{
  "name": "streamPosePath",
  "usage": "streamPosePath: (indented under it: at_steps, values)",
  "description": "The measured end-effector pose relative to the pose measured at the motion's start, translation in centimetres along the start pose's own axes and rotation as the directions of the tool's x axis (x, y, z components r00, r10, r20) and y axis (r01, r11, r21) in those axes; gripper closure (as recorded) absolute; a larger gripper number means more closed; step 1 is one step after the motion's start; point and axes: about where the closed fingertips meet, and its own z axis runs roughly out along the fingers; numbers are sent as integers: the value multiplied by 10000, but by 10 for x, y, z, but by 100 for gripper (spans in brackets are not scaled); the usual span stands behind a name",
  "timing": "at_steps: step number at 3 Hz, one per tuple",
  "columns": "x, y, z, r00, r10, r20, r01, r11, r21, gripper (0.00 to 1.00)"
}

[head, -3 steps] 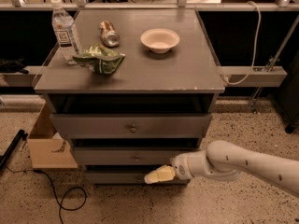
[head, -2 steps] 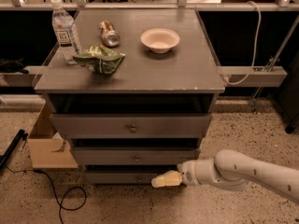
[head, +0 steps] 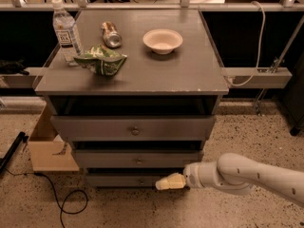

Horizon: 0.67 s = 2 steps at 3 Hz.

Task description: Open bottom drawer

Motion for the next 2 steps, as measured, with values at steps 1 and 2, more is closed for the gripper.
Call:
streamPosePath:
  at_steps: [1, 2]
  values:
    - [-1, -1, 0, 10000, -20, 24, 19, 10000, 51, 0]
    - [-2, 4, 8, 9983, -574, -141, 577, 9981, 194, 0]
